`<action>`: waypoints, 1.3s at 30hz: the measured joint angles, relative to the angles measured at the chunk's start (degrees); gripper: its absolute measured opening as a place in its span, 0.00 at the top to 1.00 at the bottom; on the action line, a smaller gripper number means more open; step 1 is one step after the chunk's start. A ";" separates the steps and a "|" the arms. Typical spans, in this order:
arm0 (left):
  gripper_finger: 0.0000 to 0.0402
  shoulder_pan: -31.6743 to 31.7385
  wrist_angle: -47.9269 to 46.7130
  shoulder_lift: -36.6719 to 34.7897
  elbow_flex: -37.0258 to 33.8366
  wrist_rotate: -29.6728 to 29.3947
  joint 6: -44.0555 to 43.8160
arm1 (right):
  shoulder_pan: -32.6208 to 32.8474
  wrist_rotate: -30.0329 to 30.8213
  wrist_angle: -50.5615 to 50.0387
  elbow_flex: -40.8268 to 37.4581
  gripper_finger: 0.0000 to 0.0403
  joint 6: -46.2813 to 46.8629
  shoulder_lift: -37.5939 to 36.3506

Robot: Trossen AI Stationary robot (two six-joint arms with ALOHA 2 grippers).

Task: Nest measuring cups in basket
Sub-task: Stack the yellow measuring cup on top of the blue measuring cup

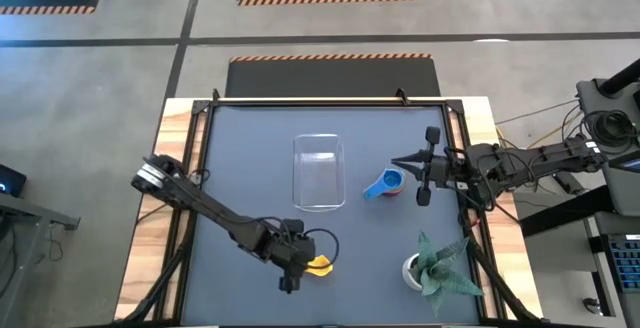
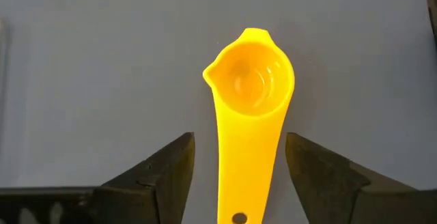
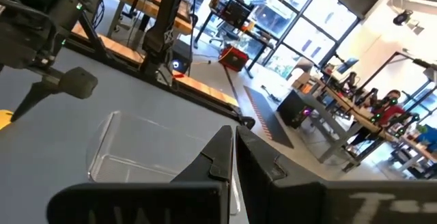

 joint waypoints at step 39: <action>0.40 -0.50 12.31 1.72 -8.22 0.43 -5.28 | 0.01 0.02 1.53 0.00 0.98 -2.93 0.04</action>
